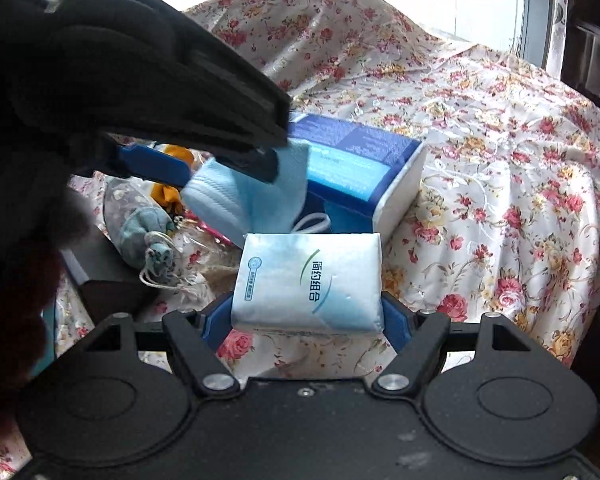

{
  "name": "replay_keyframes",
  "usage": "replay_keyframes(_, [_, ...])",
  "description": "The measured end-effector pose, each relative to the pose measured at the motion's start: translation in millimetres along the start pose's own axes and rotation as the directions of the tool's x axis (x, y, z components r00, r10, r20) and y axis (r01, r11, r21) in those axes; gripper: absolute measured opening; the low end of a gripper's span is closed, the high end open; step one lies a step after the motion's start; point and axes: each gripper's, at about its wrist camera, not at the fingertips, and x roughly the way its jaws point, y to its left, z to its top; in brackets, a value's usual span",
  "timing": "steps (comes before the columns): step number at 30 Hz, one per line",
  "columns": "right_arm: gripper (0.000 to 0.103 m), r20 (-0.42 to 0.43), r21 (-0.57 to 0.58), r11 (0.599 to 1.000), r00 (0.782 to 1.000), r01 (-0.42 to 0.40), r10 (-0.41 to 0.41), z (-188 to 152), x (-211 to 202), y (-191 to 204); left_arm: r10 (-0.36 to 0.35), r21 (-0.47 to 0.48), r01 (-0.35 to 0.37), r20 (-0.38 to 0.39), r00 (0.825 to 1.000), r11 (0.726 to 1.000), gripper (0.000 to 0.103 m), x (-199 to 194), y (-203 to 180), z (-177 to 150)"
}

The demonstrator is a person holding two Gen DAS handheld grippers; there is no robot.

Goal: Organize soft objects
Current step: 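Reach the left tool to the blue face mask and grasp it while the right tool holds the tissue pack, then carry the blue mask with the left tool into the tin tray while the right tool carries the tissue pack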

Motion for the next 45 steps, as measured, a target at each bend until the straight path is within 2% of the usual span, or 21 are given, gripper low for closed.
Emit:
replay_keyframes(1, [0.075,0.007,-0.006,1.0,1.0,0.006,-0.006,0.6,-3.3,2.5,0.003,-0.008,-0.003,0.014,1.0,1.0,0.05,-6.1,3.8,0.8])
replay_keyframes(7, [0.075,0.039,-0.035,0.999,0.999,0.002,-0.001,6.3,-20.3,13.1,0.046,-0.068,-0.039,0.102,0.994,0.997,0.05,-48.8,28.3,2.3])
replay_keyframes(9, [0.075,0.046,-0.041,0.999,0.999,0.006,-0.004,7.4,-24.6,17.4,0.077,-0.088,-0.068,0.103,0.992,0.994,0.057,-53.4,34.8,1.5])
replay_keyframes(11, [0.075,0.045,-0.048,0.999,0.999,0.006,-0.004,5.9,-27.6,19.1,0.079,-0.1,-0.069,0.099,0.992,0.993,0.075,-53.9,36.5,-0.9])
replay_keyframes(12, [0.075,0.037,-0.047,0.999,0.999,0.003,-0.001,4.6,-28.2,18.9,0.077,-0.1,-0.067,0.098,0.992,0.993,0.077,-53.0,35.3,-2.2])
replay_keyframes(15, [0.075,0.003,-0.028,1.0,1.0,-0.004,0.004,-1.4,-25.2,11.7,0.06,-0.073,-0.055,0.075,0.995,0.996,0.08,-44.3,23.8,-4.8])
replay_keyframes(17, [0.075,-0.011,-0.022,1.0,1.0,0.006,-0.007,-6.1,-24.2,7.0,0.055,-0.055,-0.052,0.065,0.996,0.997,0.091,-38.7,15.4,-4.5])
replay_keyframes(25, [0.075,-0.031,0.012,0.999,0.999,0.044,-0.043,-11.9,-13.5,-18.1,0.103,0.057,-0.103,0.014,0.995,0.993,0.097,0.9,-27.3,-8.9])
replay_keyframes(33, [0.075,-0.047,0.028,0.999,0.998,0.037,-0.035,-12.1,-4.7,-26.7,0.119,0.099,-0.111,-0.077,0.99,0.989,0.097,40.2,-38.4,-11.0])
replay_keyframes(34, [0.075,-0.047,0.028,0.999,0.998,0.037,-0.036,-12.5,-4.3,-28.3,0.11,0.094,-0.102,-0.085,0.99,0.99,0.096,42.6,-37.1,-10.9])
replay_keyframes(36, [0.075,-0.051,0.036,0.999,0.998,0.029,-0.027,-11.9,-5.2,-30.2,0.092,0.087,-0.083,-0.097,0.991,0.993,0.087,45.6,-35.3,-10.2])
replay_keyframes(38, [0.075,-0.05,0.041,0.999,0.998,0.029,-0.027,-10.9,-5.4,-31.1,0.086,0.076,-0.079,-0.098,0.991,0.994,0.063,45.3,-32.3,-8.8])
replay_keyframes(40, [0.075,-0.045,0.036,0.999,0.998,0.034,-0.032,-9.6,-6.6,-29.5,0.066,0.06,-0.06,-0.098,0.993,0.996,0.052,42.9,-29.0,-7.2])
replay_keyframes(42, [0.075,-0.04,0.034,0.999,0.999,0.036,-0.034,-8.8,-8.6,-27.8,0.045,0.036,-0.043,-0.086,0.995,0.998,0.05,36.5,-23.8,-5.0])
replay_keyframes(45, [0.075,-0.023,0.02,0.999,0.999,0.043,-0.043,-5.5,-13.0,-23.0,0.057,0.028,-0.057,-0.031,0.998,0.998,0.044,18.6,-20.8,-2.1])
